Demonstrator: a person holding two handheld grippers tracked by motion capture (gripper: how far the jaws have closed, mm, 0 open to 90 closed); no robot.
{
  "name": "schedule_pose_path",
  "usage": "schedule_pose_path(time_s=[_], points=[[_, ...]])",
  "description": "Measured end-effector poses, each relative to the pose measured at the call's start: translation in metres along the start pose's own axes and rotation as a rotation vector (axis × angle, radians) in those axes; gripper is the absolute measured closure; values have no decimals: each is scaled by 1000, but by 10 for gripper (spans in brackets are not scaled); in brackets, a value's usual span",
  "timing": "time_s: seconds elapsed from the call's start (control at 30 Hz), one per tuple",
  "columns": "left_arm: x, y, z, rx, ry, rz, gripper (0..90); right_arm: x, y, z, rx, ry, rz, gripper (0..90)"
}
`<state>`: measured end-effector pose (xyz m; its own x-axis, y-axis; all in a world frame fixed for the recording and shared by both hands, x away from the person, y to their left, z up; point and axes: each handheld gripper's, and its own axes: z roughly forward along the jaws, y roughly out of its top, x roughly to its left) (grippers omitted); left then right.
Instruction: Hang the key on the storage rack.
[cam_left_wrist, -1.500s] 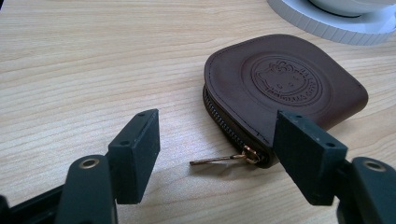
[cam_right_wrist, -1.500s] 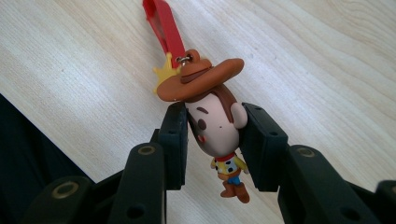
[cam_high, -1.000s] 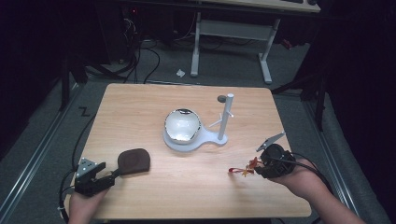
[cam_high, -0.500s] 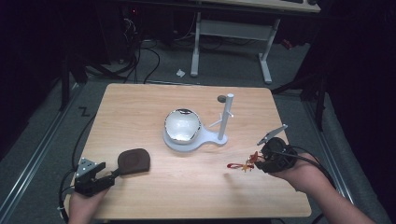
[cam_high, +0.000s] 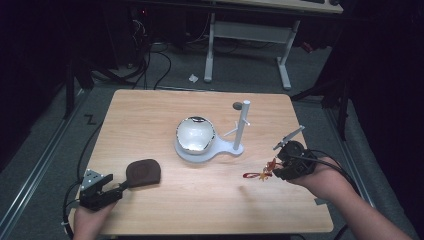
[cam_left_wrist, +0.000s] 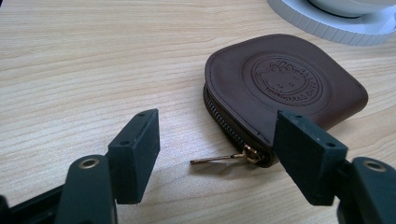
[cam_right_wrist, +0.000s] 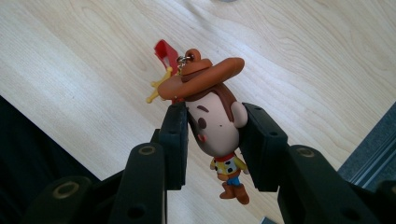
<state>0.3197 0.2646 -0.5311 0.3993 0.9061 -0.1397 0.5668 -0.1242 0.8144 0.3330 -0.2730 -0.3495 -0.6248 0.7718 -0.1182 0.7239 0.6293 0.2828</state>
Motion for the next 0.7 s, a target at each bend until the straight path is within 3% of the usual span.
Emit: schedule_pose_path(time_s=[0.7], points=[[2, 0, 0, -3, -5, -7, 322, -9, 47, -26, -7, -35, -27, 639]])
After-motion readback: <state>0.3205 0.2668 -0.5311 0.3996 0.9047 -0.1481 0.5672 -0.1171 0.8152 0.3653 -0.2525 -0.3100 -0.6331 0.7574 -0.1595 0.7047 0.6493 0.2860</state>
